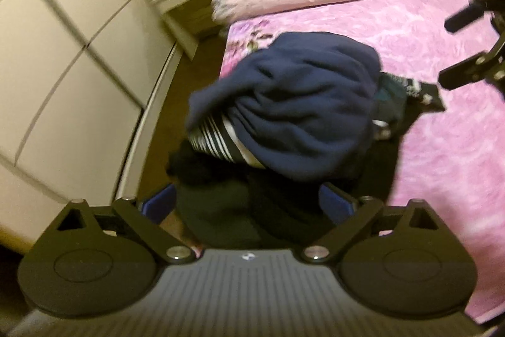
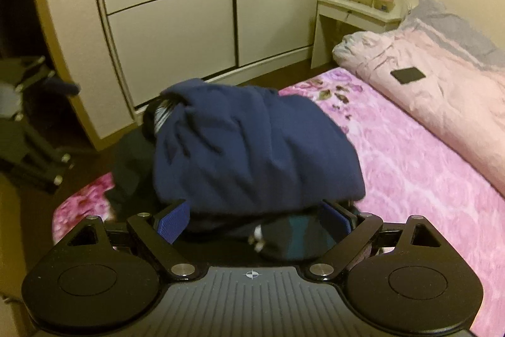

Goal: Fold clothes
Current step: 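Grasp the navy top with both grippers and lift it off the pile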

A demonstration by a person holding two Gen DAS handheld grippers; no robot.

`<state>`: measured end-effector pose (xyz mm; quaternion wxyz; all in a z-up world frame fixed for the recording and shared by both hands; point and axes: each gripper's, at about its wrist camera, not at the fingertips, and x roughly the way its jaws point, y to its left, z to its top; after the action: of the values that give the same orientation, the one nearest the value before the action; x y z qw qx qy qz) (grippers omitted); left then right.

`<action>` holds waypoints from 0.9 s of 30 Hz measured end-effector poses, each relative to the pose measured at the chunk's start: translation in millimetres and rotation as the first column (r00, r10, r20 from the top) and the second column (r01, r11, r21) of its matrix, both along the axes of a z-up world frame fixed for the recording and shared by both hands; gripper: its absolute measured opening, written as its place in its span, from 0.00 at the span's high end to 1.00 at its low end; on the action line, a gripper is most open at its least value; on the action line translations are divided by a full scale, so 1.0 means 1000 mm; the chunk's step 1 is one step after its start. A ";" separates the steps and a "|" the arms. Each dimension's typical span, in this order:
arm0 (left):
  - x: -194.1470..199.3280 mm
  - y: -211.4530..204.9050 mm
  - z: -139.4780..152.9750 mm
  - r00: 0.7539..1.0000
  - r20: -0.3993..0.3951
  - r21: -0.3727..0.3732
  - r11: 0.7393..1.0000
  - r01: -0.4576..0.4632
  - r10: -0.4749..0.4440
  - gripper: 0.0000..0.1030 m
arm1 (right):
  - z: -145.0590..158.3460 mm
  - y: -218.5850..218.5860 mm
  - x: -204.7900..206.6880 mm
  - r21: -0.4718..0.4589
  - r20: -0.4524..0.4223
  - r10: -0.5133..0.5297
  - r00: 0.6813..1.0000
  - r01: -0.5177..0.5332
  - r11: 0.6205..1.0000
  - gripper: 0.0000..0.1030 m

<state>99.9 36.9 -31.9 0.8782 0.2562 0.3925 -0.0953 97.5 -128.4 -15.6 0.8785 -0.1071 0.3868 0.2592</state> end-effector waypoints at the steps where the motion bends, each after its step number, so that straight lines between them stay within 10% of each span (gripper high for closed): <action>1: 0.015 0.004 -0.005 0.999 0.006 0.012 0.999 0.035 -0.035 0.07 | -0.002 0.004 0.007 -0.003 0.004 0.005 1.000 -0.005 1.000 0.12; 11: 0.146 0.037 -0.061 0.939 0.006 0.099 0.934 0.342 -0.344 0.27 | -0.062 0.070 0.093 -0.115 -0.039 0.067 0.997 -0.072 0.991 0.12; 16: 0.169 0.039 -0.086 0.915 -0.054 0.042 0.915 0.401 -0.399 0.64 | -0.077 0.075 0.102 -0.089 -0.074 0.023 0.997 -0.030 0.996 0.83; 19: 0.165 0.035 -0.081 0.918 -0.037 0.033 0.917 0.397 -0.396 0.95 | -0.063 0.064 0.091 -0.050 -0.050 -0.018 0.999 0.015 0.999 0.93; 27: 0.111 -0.007 0.000 0.893 0.128 0.008 0.901 0.433 -0.430 0.99 | 0.019 -0.039 0.011 0.142 0.053 -0.205 0.977 0.196 0.970 0.95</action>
<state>211.2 30.3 -31.9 0.8608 0.3334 0.2684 -0.2754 108.6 -167.2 3.0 0.9178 -0.0160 0.3475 0.1911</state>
